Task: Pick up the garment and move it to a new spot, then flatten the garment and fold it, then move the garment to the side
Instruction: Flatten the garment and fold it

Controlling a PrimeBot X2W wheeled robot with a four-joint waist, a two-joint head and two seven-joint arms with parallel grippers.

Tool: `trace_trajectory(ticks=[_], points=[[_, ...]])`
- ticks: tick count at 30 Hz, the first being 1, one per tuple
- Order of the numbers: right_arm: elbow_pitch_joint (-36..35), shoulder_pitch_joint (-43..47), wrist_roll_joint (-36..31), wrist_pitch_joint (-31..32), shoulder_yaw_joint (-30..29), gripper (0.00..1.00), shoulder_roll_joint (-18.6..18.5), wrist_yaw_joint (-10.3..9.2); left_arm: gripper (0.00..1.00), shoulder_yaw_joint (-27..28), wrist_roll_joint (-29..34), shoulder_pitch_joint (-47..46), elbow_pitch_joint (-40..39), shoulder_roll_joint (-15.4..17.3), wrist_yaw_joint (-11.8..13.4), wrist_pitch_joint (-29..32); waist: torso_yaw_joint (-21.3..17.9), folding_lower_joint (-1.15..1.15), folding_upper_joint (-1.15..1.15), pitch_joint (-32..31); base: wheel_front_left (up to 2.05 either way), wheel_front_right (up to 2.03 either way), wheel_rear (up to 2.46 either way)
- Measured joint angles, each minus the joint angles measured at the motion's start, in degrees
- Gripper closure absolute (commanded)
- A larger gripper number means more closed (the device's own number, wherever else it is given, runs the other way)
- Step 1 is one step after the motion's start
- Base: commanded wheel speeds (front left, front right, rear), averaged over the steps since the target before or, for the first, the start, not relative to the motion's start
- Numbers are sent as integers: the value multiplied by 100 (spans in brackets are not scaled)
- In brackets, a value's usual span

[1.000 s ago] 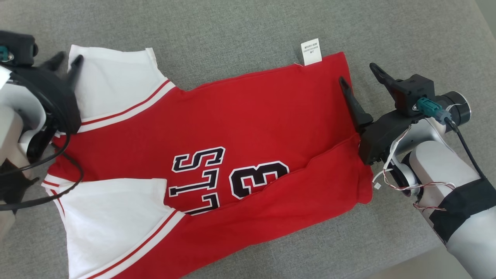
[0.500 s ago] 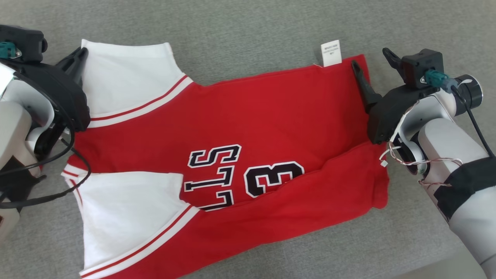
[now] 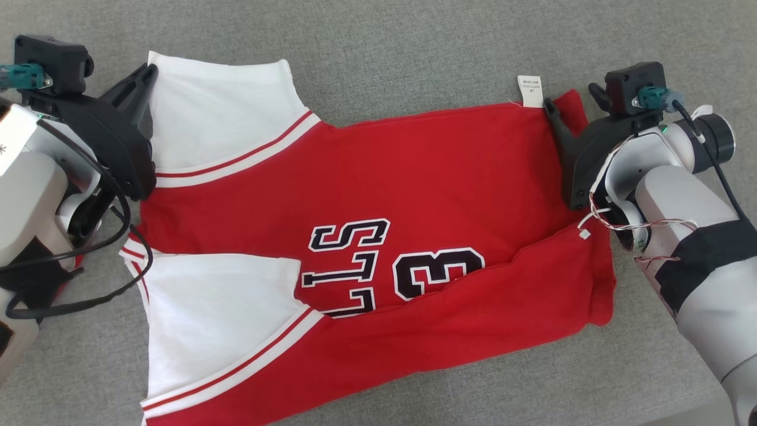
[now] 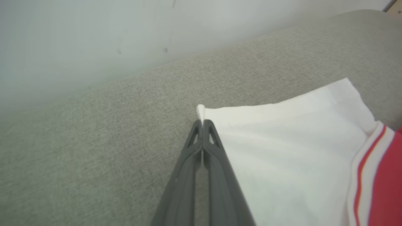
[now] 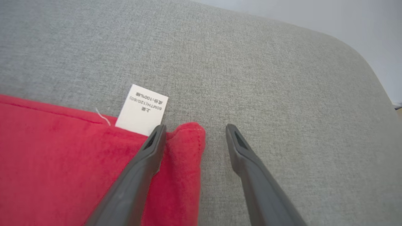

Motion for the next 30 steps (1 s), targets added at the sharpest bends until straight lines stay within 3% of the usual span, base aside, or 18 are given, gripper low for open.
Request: trace_trajectory(ticks=[2,12,30], points=[[60,-23,0,15,12,100,8,44,100,-60,-9,-2,-23,19,0,-25,10,0,0,-7,0,0,0],[420,-181,-10,-54,93,100,65,244,100,-271,-274,-26,-38,45,0,-309,68,0,0,-127,0,0,0],[1090,-552,-154,-827,129,100,46,598,100,-566,-602,-81,-81,56,-1,-811,383,0,0,-747,0,0,0]])
